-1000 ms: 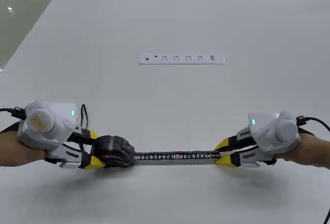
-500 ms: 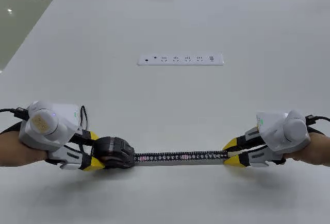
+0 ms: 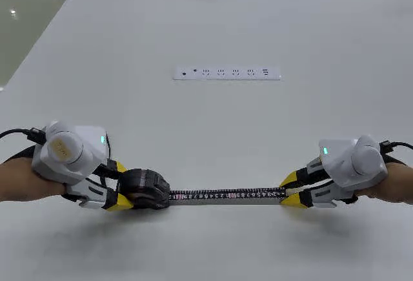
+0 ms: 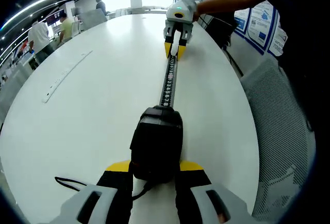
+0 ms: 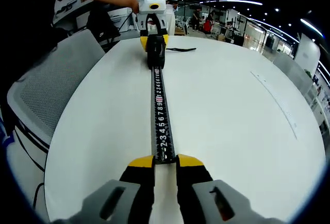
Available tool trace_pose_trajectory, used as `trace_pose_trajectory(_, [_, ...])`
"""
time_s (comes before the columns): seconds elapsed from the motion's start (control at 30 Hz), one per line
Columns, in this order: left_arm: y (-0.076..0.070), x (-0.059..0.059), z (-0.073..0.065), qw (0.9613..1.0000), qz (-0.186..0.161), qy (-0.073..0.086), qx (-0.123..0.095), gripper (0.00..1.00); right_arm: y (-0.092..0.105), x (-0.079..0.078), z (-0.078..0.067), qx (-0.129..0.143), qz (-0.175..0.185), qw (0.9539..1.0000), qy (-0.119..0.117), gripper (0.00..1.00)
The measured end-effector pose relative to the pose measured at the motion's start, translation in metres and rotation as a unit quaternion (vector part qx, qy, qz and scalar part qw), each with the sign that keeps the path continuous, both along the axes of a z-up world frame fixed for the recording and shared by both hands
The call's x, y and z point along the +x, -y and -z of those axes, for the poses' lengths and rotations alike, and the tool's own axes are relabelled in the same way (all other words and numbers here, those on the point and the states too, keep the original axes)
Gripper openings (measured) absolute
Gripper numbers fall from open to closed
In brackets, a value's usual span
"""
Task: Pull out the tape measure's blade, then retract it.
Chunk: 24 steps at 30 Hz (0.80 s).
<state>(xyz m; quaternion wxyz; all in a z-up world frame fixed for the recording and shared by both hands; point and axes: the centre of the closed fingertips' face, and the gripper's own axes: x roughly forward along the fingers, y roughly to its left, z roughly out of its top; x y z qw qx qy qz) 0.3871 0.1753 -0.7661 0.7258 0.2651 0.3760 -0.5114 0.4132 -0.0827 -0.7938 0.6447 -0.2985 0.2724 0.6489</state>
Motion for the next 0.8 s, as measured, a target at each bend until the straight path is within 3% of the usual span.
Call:
trace_pose_trajectory(0.4, [0.0004,-0.0006,0.0006,1.0000,0.001,-0.008,0.002,0.29,0.0031,-0.0013,0.0004,-0.006,0.001,1.0000,-0.005,0.15])
trace_pose_trajectory(0.8, [-0.0001,-0.0014,0.0000,0.9999,-0.004,-0.012,-0.001,0.33,0.0089,-0.0006,-0.0007,-0.007,0.012,0.9999,-0.004,0.23])
